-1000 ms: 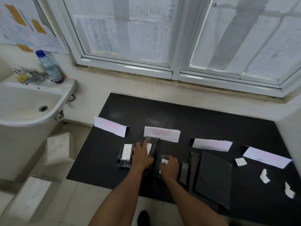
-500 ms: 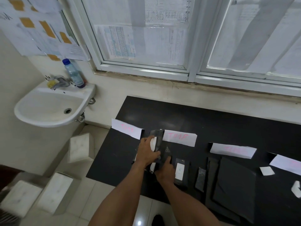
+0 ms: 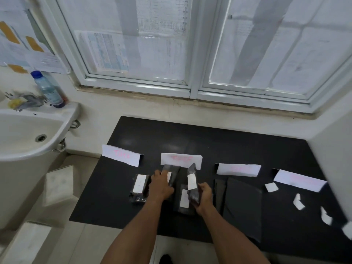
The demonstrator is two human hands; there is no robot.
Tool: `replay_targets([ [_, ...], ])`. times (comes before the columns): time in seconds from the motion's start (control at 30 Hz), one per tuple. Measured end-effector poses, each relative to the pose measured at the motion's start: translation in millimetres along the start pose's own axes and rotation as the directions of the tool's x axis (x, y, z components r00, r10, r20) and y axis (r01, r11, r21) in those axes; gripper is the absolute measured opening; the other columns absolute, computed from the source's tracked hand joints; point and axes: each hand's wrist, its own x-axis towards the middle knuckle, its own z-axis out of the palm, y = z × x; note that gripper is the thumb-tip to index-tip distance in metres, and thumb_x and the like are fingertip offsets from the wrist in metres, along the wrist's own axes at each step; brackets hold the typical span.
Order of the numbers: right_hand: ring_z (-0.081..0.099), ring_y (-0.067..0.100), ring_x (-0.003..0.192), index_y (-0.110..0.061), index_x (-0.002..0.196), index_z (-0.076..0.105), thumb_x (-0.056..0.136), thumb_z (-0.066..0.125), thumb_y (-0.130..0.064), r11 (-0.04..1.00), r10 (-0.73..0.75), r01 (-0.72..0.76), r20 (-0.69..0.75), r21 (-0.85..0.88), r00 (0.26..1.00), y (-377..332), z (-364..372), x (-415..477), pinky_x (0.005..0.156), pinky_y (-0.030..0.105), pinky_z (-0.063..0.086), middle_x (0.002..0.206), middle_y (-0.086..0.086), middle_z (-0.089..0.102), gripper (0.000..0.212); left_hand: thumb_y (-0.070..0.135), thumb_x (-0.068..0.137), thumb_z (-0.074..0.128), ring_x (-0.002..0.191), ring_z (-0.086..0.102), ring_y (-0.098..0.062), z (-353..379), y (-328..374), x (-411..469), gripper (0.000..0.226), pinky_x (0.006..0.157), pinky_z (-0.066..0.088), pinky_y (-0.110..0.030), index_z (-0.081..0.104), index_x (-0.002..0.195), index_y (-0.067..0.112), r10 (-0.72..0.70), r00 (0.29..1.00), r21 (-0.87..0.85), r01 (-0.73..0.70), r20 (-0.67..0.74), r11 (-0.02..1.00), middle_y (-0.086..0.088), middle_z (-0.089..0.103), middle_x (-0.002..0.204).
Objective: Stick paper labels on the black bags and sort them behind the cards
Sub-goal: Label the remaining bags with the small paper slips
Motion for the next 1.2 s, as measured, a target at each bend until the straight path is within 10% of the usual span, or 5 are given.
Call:
replay_targets([
  [0.37,0.063,0.019,0.086,0.002,0.111,0.064,0.083,0.072,-0.014,0.751,-0.223,0.12,-0.078,-0.649,0.972,22,-43,12,0.063,0.017,0.048,0.101,0.011,0.067,0.033,0.009,0.082,0.063,0.131,0.033,-0.034,54,-2,-16,0.069,0.099,0.045,-0.043,0.029,0.141,0.024,-0.067,0.992,0.124,0.054,0.103,0.991,-0.014,0.024,0.141],
  [0.93,0.064,0.023,0.097,-0.013,0.099,0.071,0.085,0.066,-0.029,0.396,-0.472,0.155,-0.056,-0.905,0.88,42,-10,8,0.084,0.032,0.05,0.103,0.006,0.071,0.021,0.018,0.084,0.061,0.125,0.043,-0.03,47,-11,-5,0.048,0.096,0.046,-0.037,0.045,0.129,0.014,-0.045,0.998,0.172,0.036,0.049,0.984,-0.013,0.031,0.139],
  [1.03,0.052,0.03,0.112,-0.009,0.113,0.058,0.088,0.058,-0.017,0.302,-0.617,0.01,-0.188,-0.953,0.764,29,-24,4,0.09,0.036,0.044,0.119,0.013,0.055,0.027,0.014,0.086,0.058,0.127,0.04,-0.031,50,-4,-4,0.047,0.098,0.043,-0.037,0.045,0.131,0.015,-0.02,1.0,0.172,0.017,0.019,0.985,-0.013,0.028,0.141],
  [1.2,0.048,0.03,0.117,-0.007,0.124,0.052,0.088,0.054,-0.017,0.138,-0.539,-0.113,-0.171,-0.984,0.825,20,-43,5,0.094,0.035,0.045,0.124,0.014,0.049,0.037,0.01,0.083,0.056,0.134,0.034,-0.033,55,10,-3,0.055,0.103,0.039,-0.036,0.042,0.136,0.018,0.037,0.999,0.166,-0.036,0.0,0.985,-0.015,0.024,0.147],
])
